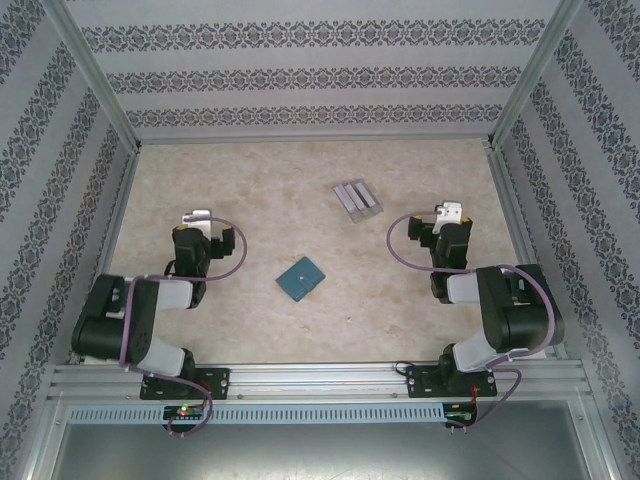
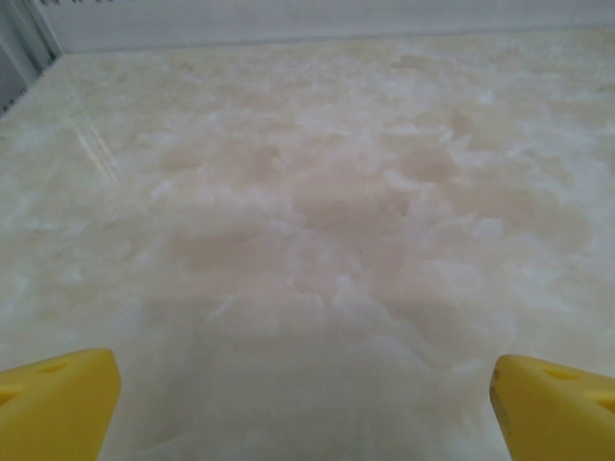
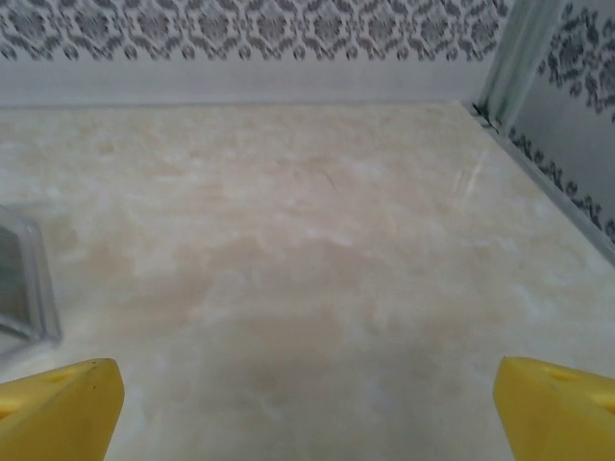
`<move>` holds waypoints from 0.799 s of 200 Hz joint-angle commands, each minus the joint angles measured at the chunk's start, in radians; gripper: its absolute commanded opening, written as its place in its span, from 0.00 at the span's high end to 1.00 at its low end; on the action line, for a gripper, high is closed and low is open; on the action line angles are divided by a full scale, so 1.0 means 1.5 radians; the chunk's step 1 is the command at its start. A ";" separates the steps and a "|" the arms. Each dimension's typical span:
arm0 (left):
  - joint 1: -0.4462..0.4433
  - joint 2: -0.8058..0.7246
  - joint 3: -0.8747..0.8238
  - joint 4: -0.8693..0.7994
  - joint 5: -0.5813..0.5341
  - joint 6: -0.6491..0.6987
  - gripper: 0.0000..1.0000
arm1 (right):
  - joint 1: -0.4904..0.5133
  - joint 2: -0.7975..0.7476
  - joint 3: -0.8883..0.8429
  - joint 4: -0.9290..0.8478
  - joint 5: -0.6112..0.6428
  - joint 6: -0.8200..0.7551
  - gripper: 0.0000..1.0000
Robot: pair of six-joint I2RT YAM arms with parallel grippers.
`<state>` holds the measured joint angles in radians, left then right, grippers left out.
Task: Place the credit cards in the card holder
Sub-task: Reset both arms
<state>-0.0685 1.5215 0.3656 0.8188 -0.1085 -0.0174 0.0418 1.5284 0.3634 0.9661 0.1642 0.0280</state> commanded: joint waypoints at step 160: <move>0.036 0.026 0.023 0.025 0.013 -0.005 0.00 | -0.003 -0.013 0.019 -0.054 -0.056 -0.002 0.02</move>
<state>-0.0181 1.5669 0.3843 0.8211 -0.1040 -0.0185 0.0414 1.5249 0.3698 0.8886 0.1066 0.0273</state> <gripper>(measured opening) 0.997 0.982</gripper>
